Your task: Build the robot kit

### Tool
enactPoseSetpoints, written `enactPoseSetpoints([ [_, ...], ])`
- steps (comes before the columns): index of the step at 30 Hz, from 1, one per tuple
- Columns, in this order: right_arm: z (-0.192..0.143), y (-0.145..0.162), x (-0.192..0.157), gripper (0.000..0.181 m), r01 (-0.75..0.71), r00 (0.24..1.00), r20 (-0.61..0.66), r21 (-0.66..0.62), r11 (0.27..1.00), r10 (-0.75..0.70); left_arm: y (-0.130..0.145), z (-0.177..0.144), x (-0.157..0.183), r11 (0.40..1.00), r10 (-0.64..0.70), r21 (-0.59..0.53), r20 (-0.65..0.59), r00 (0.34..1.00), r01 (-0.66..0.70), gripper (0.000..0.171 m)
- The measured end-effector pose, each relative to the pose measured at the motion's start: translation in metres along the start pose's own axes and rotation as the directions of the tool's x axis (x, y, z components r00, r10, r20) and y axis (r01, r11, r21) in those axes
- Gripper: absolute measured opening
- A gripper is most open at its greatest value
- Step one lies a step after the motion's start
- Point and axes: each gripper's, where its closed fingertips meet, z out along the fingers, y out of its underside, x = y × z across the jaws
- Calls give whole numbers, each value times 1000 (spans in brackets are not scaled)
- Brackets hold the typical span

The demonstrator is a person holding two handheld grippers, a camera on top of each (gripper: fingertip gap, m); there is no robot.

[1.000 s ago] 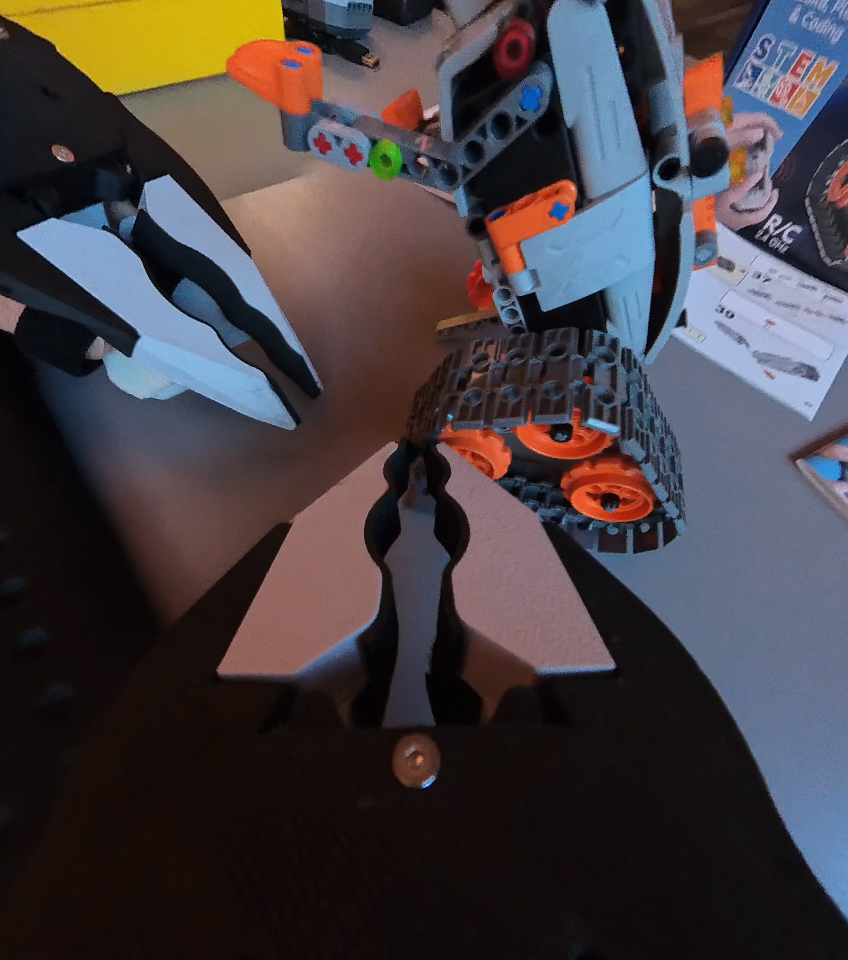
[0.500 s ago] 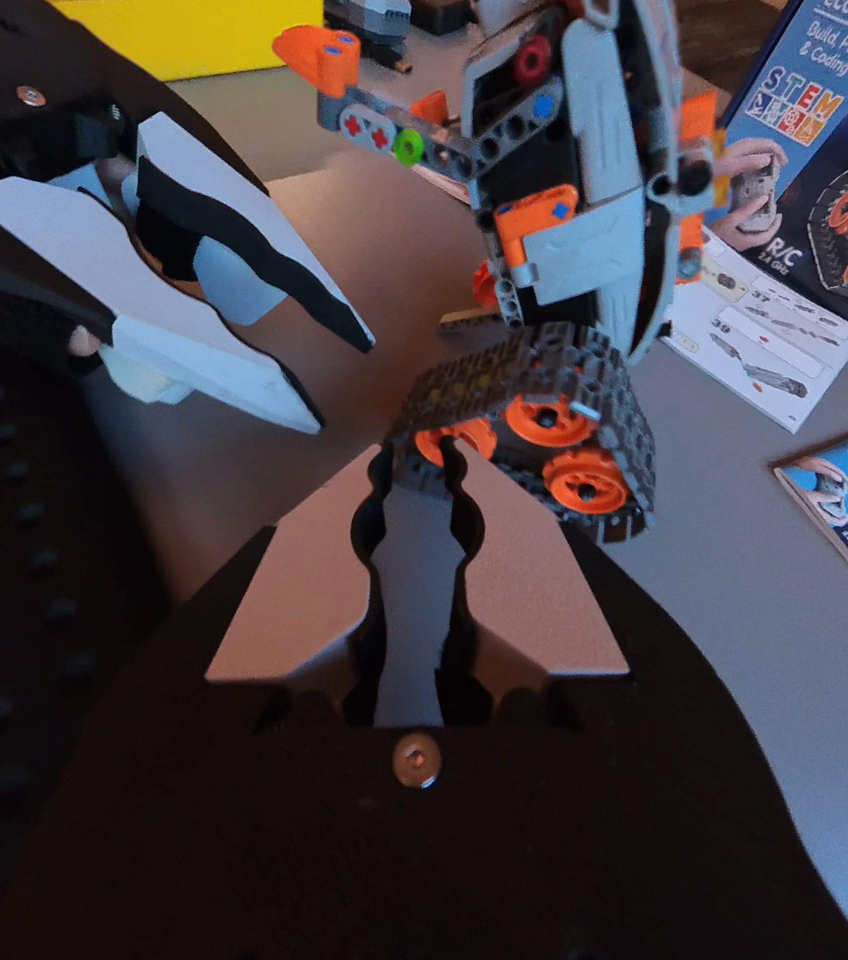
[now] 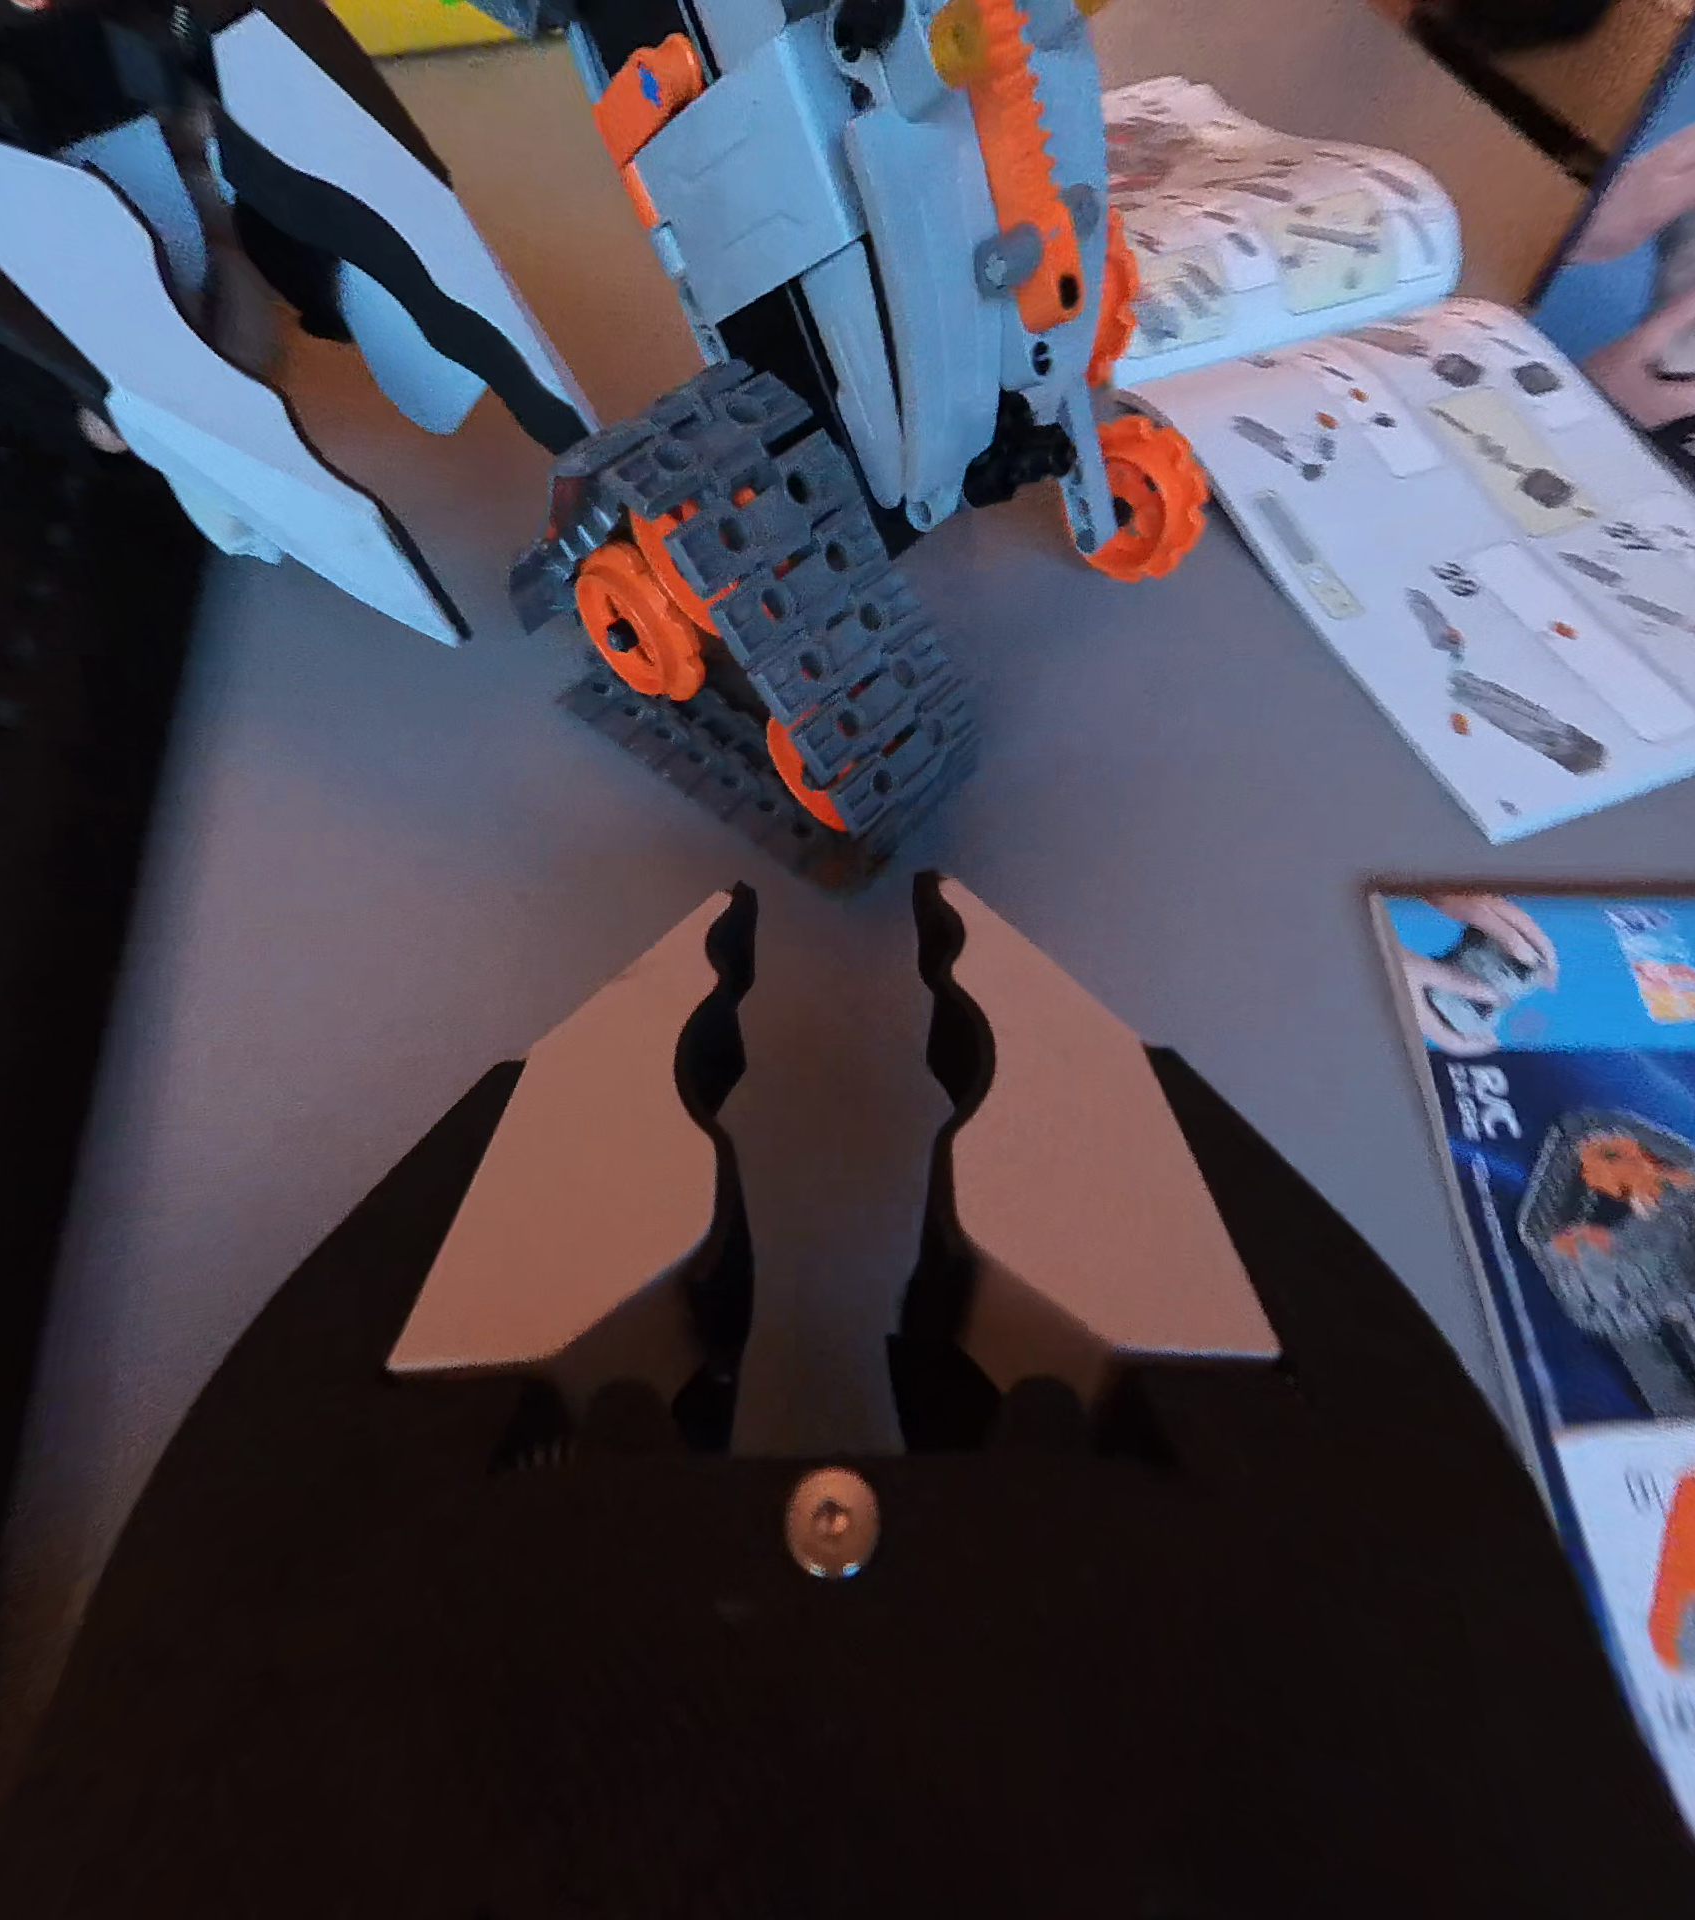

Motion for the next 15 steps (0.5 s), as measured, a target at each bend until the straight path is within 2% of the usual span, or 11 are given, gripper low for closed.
enactPoseSetpoints([
  [4, 10, -1, 5, 30, 3, 997, 78, 33, 999, -6, 0, 5, -6, 1000, 16, -20, 95, 995, -14, 48],
  [9, 7, -14, 0, 30, 26, 989, 140, 111, 993, -41, 8, 8, -6, 998, 20, -62, 106, 994, -14, 40],
  [15, 9, -14, -1, 28, 119, 966, 214, 119, 986, -143, 14, 7, -6, 994, 28, -110, 129, 991, -13, 36],
])
